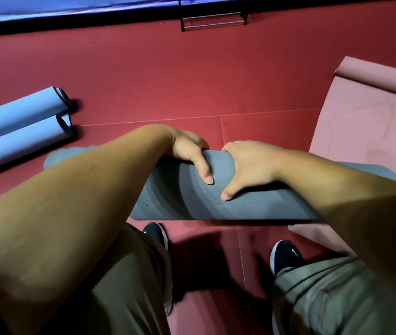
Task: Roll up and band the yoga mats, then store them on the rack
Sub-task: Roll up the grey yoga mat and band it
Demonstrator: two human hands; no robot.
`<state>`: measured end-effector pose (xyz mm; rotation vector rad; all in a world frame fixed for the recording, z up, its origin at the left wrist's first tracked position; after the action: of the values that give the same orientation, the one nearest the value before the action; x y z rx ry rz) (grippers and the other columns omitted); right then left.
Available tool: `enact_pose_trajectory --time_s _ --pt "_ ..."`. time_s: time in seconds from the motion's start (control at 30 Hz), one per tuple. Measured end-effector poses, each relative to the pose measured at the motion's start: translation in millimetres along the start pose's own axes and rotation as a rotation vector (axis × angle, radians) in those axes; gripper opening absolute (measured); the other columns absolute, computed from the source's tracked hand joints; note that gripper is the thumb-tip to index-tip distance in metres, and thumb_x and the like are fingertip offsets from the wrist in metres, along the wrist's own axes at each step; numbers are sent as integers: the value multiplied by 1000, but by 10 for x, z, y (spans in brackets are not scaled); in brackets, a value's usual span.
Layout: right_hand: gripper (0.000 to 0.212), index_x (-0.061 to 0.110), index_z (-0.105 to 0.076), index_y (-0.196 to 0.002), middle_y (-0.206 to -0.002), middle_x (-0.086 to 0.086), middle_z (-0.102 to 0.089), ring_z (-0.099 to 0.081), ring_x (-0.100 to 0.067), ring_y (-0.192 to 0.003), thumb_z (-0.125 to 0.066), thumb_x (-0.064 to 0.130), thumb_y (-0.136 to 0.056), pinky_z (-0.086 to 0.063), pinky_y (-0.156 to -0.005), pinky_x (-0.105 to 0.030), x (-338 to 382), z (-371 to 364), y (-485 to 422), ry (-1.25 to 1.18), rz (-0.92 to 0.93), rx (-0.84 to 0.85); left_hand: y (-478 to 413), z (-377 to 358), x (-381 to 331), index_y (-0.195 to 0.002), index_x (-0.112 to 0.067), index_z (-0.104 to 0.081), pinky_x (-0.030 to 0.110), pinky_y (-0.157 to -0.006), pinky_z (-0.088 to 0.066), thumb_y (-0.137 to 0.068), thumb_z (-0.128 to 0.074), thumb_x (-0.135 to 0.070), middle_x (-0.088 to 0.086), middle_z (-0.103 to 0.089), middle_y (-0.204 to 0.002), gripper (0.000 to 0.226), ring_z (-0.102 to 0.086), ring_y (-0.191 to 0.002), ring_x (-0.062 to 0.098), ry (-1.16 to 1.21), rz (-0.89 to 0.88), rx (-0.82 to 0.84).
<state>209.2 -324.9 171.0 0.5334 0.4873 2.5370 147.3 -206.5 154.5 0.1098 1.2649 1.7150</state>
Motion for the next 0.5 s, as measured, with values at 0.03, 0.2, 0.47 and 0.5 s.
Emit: enact_pose_trajectory --time_s 0.03,0.2,0.47,0.5 --pt "94 30 -56 -119 -108 13 -59 -61 -15 -99 -91 75 -44 -53 -87 -38 -12 4 -15 -12 -2 2 -2 6 -17 -119 -18 -71 49 -90 -65 -72 -97 -31 2 -82 -104 56 -81 -93 27 -18 -3 -12" --pt "85 37 -61 -116 -107 16 -69 -68 -10 -95 -94 71 -46 -59 -88 -38 -167 -18 -62 -159 -42 90 37 136 -175 -119 -29 -69 35 -90 -58 -76 -90 -52 -9 -75 -107 53 -73 -101 18 -235 -67 -166" --pt "52 24 -72 -111 -95 3 -82 -81 -22 -85 -96 44 -69 -65 -86 -48 -268 -139 24 -436 -105 268 81 -68 -301 -143 -26 -43 51 -113 -46 -33 -75 -100 -3 -52 -139 136 -54 -128 27 -739 -101 -252" --pt "52 23 -72 -112 -96 0 -82 -81 -25 -86 -96 42 -70 -64 -87 -50 -256 -159 23 -450 -109 282 92 -74 -311 -139 -24 -44 49 -109 -49 -34 -78 -98 -1 -55 -134 133 -58 -122 28 -742 -108 -269"
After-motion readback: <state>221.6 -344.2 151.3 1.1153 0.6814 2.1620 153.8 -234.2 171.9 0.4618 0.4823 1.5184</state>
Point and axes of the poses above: each hand's wrist, its own y-axis away from the middle knuckle, its own z-axis out of the back of the hand, x = y × z, the point moved 9 cm from there along -y, towards the middle knuckle
